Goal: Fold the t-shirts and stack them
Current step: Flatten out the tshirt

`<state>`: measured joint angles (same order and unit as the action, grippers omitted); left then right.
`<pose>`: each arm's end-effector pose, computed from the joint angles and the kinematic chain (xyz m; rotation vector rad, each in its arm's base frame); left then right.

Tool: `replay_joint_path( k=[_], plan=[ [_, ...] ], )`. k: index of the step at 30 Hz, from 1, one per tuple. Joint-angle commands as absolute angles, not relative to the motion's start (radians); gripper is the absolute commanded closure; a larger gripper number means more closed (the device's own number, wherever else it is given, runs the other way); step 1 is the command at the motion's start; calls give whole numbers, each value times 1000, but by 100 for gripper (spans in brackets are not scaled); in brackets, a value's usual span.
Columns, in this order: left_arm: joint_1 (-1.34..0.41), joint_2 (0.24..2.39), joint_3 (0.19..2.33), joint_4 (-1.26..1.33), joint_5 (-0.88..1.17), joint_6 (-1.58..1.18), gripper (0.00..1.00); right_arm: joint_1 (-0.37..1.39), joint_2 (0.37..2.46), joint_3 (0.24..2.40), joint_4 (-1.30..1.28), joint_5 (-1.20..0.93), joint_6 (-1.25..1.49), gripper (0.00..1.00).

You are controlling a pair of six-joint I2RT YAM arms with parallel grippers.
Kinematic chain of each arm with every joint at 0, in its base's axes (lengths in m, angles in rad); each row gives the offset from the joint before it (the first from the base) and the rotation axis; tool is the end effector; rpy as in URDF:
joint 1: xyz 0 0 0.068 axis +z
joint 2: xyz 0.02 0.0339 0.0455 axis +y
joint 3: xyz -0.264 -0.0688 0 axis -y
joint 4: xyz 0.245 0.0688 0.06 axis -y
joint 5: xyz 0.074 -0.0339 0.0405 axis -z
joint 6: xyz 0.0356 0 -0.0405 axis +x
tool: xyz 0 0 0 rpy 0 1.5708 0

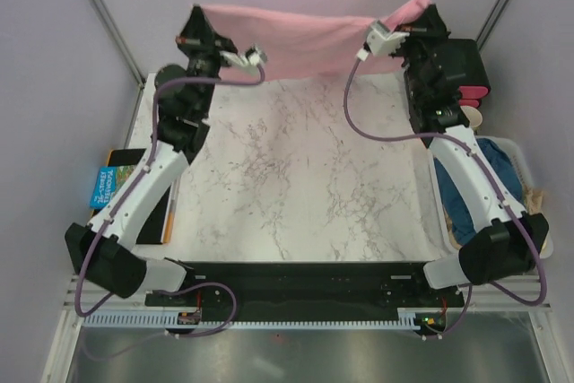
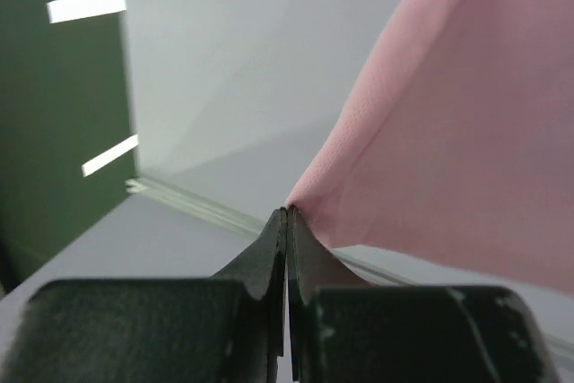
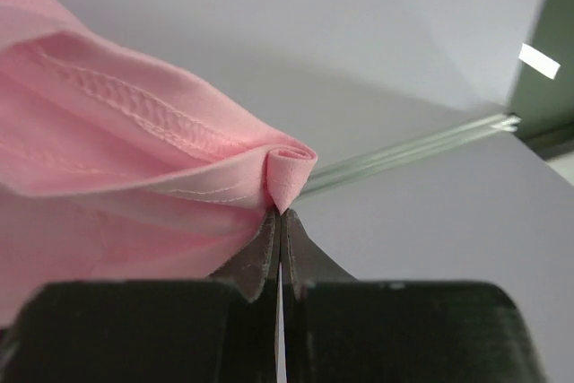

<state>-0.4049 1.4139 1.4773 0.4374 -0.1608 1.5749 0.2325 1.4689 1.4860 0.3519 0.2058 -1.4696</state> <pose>0.2920 -0.1189 0.5021 0.8645 0.7521 1.1342 0.3312 0.0709 0.4796 -0.8390 0.9930 -1.1956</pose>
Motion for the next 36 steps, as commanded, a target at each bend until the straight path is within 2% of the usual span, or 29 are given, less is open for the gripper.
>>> replay_joint_path(
  k=[1,2,5,6,11,21,36],
  plan=[
    [-449,1220,1016,417,-164,1496,98,239,1304,1191,105,100,-1451,100],
    [-457,1195,871,391,-164,1446,98,241,1275,1152,48,85,-1447,100],
    [-465,1115,622,331,-135,1378,98,250,1168,1023,-157,57,-1388,100],
    [-465,1108,573,327,-130,1379,98,252,1148,1003,-290,45,-1382,100],
    [-456,1106,387,292,-127,1368,98,253,1051,836,-504,14,-1379,100],
    [-439,1077,296,17,-58,1442,98,255,963,701,-819,-61,-1414,100],
    [-361,787,224,-354,80,1493,98,258,919,701,-934,-109,-1416,100]
  ],
)
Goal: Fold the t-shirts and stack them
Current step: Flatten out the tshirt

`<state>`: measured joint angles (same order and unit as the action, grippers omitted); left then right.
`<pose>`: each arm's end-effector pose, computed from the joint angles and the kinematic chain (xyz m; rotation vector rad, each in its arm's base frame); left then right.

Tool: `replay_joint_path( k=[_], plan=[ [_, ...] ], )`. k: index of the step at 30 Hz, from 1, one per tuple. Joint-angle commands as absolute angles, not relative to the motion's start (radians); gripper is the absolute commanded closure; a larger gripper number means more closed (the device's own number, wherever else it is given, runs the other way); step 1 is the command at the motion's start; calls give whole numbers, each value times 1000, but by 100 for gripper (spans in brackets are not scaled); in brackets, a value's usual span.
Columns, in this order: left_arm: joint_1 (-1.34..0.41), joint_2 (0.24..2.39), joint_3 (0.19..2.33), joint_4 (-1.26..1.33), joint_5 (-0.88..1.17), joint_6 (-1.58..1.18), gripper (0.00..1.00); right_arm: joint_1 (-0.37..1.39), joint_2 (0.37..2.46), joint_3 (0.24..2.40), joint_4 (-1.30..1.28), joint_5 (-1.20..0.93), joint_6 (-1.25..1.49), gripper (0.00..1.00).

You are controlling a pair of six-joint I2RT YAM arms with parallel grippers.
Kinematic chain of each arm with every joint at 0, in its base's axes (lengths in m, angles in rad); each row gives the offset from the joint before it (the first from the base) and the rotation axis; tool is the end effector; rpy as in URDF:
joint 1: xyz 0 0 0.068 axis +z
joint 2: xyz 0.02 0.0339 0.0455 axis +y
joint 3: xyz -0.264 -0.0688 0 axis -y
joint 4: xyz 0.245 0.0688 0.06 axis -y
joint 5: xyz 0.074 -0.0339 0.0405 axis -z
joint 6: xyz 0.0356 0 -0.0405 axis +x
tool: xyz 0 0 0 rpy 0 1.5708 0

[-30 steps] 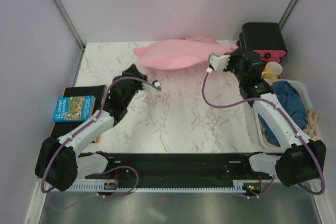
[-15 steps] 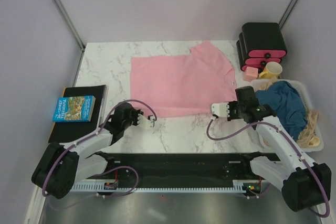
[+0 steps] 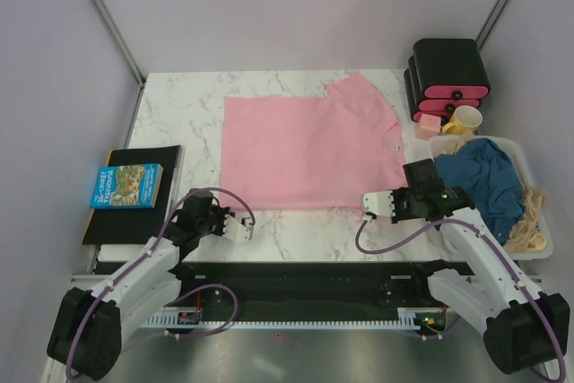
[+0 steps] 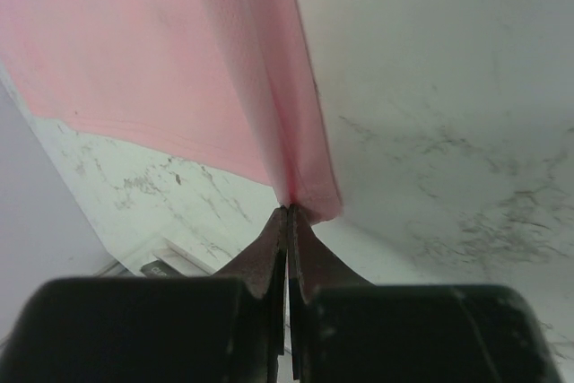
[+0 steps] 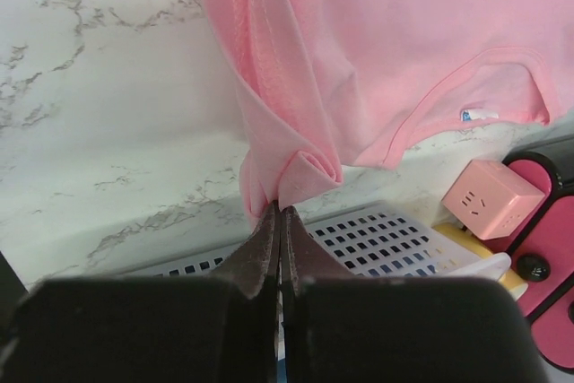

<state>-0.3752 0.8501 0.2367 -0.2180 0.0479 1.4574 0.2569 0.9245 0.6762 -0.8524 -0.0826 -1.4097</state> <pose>0.1431 -0.0582 0.1389 1.9565 1.4726 0.4385 0.1567 0.0442 0.2246 -2.0102 1.7903 -0.2581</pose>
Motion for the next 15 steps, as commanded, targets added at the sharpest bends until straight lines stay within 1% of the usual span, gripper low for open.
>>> replay_joint_path(
  k=[1,5,10,15],
  plan=[
    [-357,776,224,-374,83,1497,98,258,919,709,-952,-115,-1422,100],
    [-350,709,218,-475,101,1511,98,264,891,715,-1020,-132,-1450,100],
    [-336,638,209,-538,117,1542,98,268,868,739,-1155,-169,-1523,100],
    [-325,632,235,-572,141,1525,98,268,810,721,-1167,-181,-1552,100]
  ],
)
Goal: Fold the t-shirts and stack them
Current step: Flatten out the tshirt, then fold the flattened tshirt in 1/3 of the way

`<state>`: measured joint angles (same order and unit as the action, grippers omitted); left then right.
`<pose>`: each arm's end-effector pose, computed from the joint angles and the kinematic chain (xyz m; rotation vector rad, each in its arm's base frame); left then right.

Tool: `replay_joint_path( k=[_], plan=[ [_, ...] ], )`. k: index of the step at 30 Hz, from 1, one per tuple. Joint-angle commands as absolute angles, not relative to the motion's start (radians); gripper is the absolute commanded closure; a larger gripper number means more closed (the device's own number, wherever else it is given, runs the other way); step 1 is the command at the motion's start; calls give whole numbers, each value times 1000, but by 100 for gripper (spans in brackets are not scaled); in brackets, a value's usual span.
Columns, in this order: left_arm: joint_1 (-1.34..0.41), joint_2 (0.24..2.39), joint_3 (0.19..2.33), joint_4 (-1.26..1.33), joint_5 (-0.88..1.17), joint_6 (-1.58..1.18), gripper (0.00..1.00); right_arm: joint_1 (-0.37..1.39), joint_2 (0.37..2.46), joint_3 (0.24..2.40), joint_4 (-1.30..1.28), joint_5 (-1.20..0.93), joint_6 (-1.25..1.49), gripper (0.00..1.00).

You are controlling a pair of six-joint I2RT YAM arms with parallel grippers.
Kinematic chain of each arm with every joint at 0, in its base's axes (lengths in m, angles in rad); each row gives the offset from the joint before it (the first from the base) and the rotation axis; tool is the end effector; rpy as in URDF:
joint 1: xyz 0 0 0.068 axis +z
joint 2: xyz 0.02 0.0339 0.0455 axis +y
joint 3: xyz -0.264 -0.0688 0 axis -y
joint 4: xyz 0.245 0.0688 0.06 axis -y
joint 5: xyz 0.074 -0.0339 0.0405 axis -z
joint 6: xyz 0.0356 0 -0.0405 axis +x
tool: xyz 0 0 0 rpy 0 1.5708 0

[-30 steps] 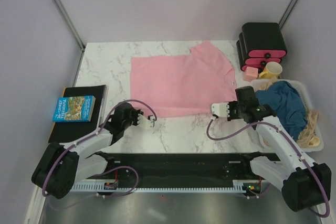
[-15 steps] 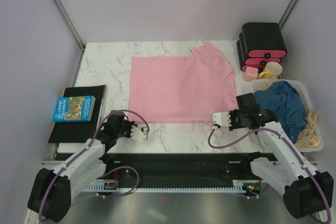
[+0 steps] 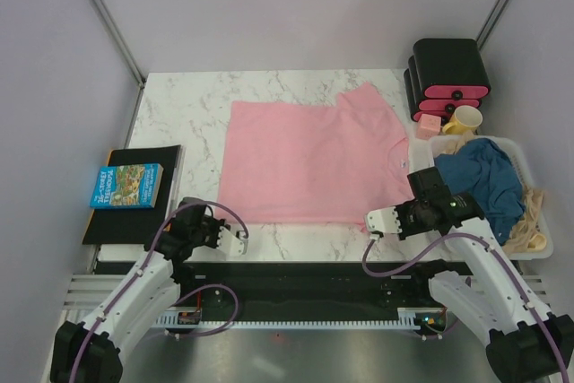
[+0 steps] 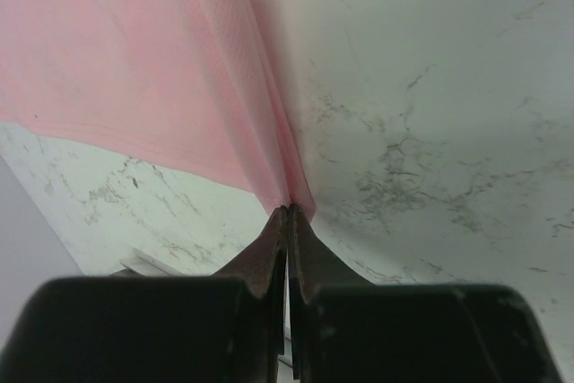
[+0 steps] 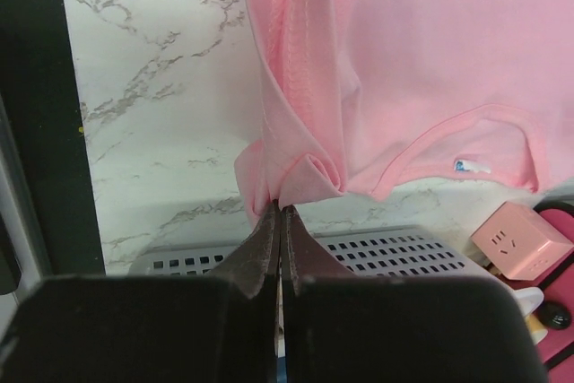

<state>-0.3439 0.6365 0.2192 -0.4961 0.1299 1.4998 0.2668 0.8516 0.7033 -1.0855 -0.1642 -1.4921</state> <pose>0.1140 -0.0457 0.1395 2.0276 1.4684 0.3300 0.1271 0.0408 0.2323 -2.1599 1.7371 -0.0845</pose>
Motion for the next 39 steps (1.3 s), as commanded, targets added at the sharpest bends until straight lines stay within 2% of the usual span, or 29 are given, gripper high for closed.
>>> replay_joint_path(
  k=[1,8,19,39],
  plan=[
    [-322,635,251,-572,147,1516,98,268,804,713,-1152,-173,-1555,100],
    [-321,684,334,-505,169,1480,98,270,824,695,-979,-160,-1546,96],
    [-321,958,517,-321,173,1445,98,275,986,729,-727,-69,-1545,99],
    [-291,1195,594,-71,150,1460,98,275,1118,772,-431,61,-1499,100]
  ],
)
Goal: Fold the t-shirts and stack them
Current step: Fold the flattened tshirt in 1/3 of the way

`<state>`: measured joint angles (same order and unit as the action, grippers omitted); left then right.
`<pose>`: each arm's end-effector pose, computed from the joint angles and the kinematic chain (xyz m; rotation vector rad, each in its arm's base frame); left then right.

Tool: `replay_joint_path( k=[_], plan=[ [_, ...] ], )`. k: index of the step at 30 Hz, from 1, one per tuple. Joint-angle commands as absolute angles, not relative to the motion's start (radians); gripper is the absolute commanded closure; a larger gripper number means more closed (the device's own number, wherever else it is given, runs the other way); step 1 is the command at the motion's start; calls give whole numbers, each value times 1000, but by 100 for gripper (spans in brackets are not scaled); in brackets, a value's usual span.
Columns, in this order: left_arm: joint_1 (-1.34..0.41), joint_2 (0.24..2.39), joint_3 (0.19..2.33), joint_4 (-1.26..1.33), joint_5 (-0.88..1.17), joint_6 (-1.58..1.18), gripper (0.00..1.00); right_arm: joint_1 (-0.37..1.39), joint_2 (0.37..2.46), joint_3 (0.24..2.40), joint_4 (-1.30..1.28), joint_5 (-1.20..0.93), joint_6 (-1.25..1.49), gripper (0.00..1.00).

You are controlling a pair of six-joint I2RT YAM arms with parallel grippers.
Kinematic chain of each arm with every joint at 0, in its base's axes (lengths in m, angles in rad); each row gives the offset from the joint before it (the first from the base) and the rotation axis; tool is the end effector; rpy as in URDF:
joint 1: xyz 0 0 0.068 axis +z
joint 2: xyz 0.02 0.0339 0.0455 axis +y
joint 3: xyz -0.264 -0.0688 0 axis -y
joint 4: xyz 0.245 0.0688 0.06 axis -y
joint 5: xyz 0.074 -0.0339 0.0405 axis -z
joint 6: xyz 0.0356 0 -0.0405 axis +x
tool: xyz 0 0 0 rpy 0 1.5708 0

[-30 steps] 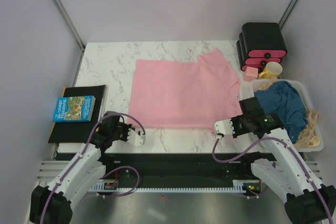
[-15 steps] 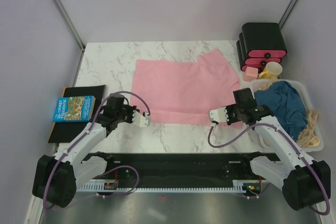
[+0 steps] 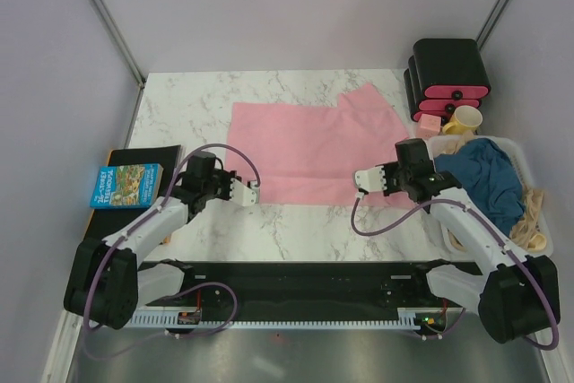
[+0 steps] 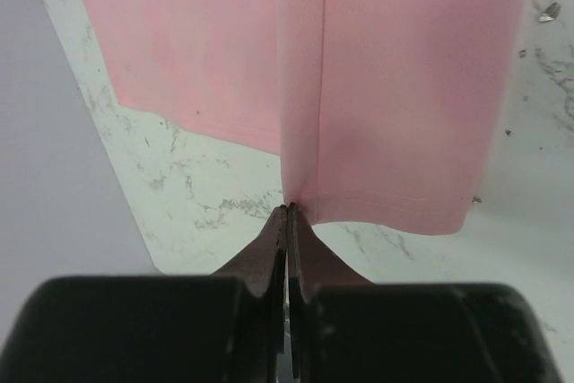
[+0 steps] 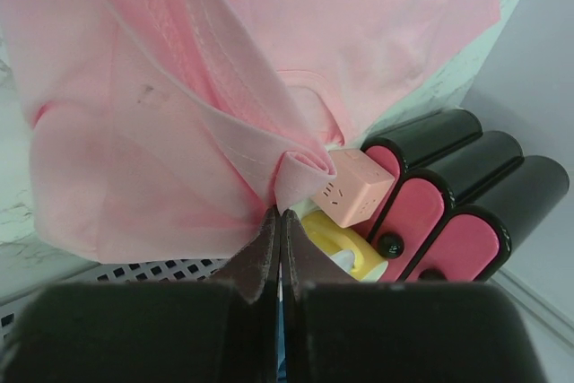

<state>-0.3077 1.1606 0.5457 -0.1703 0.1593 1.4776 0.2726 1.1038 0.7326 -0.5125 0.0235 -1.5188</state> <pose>0.2143 -0.0740 0.1861 1.8992 1.4291 0.3854 0.2128 0.0586 0.2316 -1.9770 1.5964 -0.5547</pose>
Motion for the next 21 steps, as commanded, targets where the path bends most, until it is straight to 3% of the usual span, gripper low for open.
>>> replay_joint_path(
  k=[1,21],
  plan=[
    [-282,1204,598,-54,144,1459,98,275,1121,776,-420,63,-1497,100],
    [-244,1361,695,21,146,1457,98,275,1287,845,-278,71,-1500,99]
  ],
)
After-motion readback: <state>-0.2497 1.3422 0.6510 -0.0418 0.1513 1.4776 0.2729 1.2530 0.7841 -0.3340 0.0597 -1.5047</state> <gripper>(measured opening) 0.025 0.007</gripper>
